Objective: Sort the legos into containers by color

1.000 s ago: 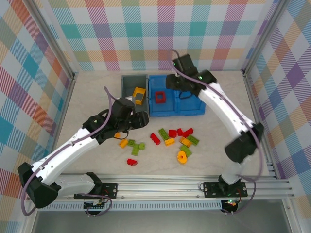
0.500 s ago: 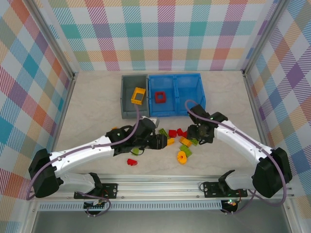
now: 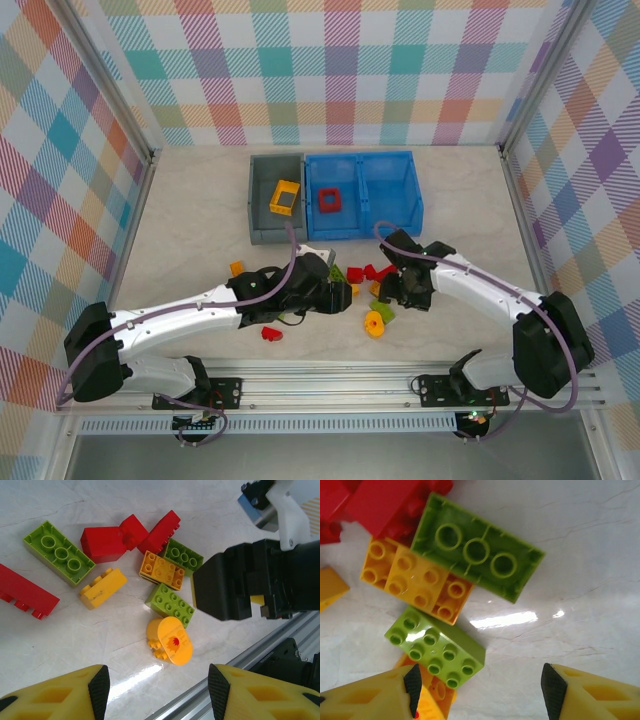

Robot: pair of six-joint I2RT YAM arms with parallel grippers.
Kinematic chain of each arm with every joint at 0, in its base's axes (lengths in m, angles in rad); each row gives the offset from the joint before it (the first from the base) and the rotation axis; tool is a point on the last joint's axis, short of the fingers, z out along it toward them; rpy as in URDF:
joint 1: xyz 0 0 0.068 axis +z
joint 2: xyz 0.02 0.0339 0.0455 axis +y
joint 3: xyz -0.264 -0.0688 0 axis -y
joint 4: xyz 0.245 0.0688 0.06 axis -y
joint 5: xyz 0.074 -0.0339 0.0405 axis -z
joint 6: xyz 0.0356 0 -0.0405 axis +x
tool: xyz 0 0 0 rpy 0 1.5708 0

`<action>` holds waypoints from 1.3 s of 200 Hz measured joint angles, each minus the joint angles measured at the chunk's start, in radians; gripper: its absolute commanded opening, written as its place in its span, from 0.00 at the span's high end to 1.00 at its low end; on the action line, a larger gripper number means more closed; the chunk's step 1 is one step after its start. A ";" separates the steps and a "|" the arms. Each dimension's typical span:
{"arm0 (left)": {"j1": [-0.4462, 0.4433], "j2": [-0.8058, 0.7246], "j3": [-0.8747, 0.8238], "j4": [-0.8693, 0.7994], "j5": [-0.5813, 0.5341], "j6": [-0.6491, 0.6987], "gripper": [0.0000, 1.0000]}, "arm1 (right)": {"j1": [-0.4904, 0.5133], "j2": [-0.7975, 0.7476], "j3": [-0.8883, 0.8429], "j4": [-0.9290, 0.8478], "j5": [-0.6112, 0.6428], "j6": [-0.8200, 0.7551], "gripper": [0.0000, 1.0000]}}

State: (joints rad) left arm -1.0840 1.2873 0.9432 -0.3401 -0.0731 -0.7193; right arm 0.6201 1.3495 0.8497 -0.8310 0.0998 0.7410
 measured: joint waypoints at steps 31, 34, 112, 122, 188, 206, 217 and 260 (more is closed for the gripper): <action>0.000 -0.001 0.000 0.001 -0.006 0.000 0.44 | 0.015 0.026 -0.021 0.019 -0.029 -0.014 0.47; 0.000 -0.001 0.000 0.000 -0.007 0.000 0.44 | 0.016 0.029 -0.024 0.019 -0.030 -0.015 0.47; 0.000 -0.027 0.000 0.000 -0.019 -0.003 0.43 | 0.102 -0.011 -0.084 -0.011 -0.015 0.004 0.50; 0.000 -0.027 0.000 0.000 -0.019 -0.003 0.43 | 0.116 -0.002 -0.085 -0.012 -0.015 0.004 0.49; 0.000 -0.028 0.000 -0.005 -0.024 -0.003 0.43 | 0.161 0.092 -0.042 0.014 -0.027 -0.001 0.39; 0.000 -0.028 0.000 -0.005 -0.025 -0.003 0.43 | 0.160 0.127 -0.018 0.032 -0.034 -0.012 0.37; 0.000 -0.029 0.000 -0.006 -0.026 -0.003 0.43 | 0.161 0.139 -0.006 0.045 -0.034 -0.020 0.36; 0.000 -0.039 0.000 -0.023 -0.026 -0.003 0.43 | 0.160 0.137 0.005 0.051 -0.018 -0.048 0.37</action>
State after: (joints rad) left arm -1.0843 1.2484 0.9432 -0.3634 -0.0986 -0.7219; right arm 0.7803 1.4868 0.8551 -0.7795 0.0814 0.6933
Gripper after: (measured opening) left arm 0.571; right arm 0.637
